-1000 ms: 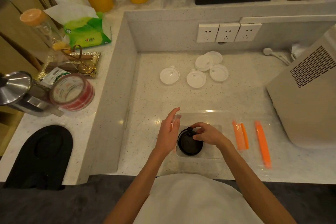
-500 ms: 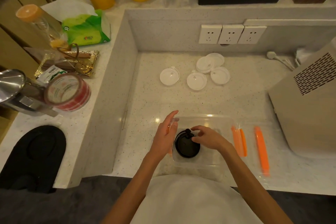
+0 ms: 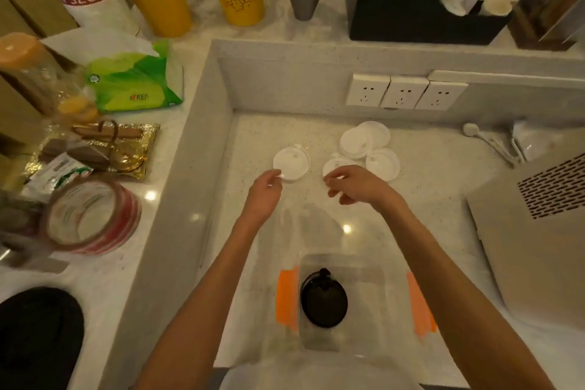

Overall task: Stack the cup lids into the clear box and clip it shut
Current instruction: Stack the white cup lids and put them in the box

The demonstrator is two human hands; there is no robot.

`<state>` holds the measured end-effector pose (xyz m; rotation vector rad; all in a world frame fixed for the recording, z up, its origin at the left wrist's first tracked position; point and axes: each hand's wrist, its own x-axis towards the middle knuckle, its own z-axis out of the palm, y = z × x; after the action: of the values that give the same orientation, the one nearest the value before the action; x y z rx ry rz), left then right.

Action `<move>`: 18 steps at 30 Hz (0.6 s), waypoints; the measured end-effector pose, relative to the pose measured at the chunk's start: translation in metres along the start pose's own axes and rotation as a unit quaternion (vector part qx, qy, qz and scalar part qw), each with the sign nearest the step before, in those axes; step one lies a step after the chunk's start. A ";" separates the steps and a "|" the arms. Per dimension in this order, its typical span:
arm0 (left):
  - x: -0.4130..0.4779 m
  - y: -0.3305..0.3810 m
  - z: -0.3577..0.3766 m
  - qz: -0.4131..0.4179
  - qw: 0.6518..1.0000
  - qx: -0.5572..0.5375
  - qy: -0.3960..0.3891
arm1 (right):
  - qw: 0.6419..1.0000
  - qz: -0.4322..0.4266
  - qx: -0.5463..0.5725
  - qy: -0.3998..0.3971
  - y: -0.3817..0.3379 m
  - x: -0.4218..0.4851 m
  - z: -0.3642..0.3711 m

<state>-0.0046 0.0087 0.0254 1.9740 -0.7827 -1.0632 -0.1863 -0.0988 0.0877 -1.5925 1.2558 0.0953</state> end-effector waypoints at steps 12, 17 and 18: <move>0.075 -0.017 0.042 -0.023 0.996 0.081 0.026 | 0.983 0.052 0.167 0.054 -0.015 0.107 0.074; 0.058 -0.035 0.037 0.052 0.991 0.124 -0.014 | 0.952 0.063 0.277 0.112 -0.015 0.102 0.085; 0.050 -0.039 0.035 0.078 0.987 0.134 -0.034 | 0.959 0.061 0.257 0.105 -0.016 0.099 0.085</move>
<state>-0.0053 -0.0211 -0.0404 2.0639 -1.1494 -0.9779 -0.0879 -0.1020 0.0005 -1.0926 1.4045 -0.3101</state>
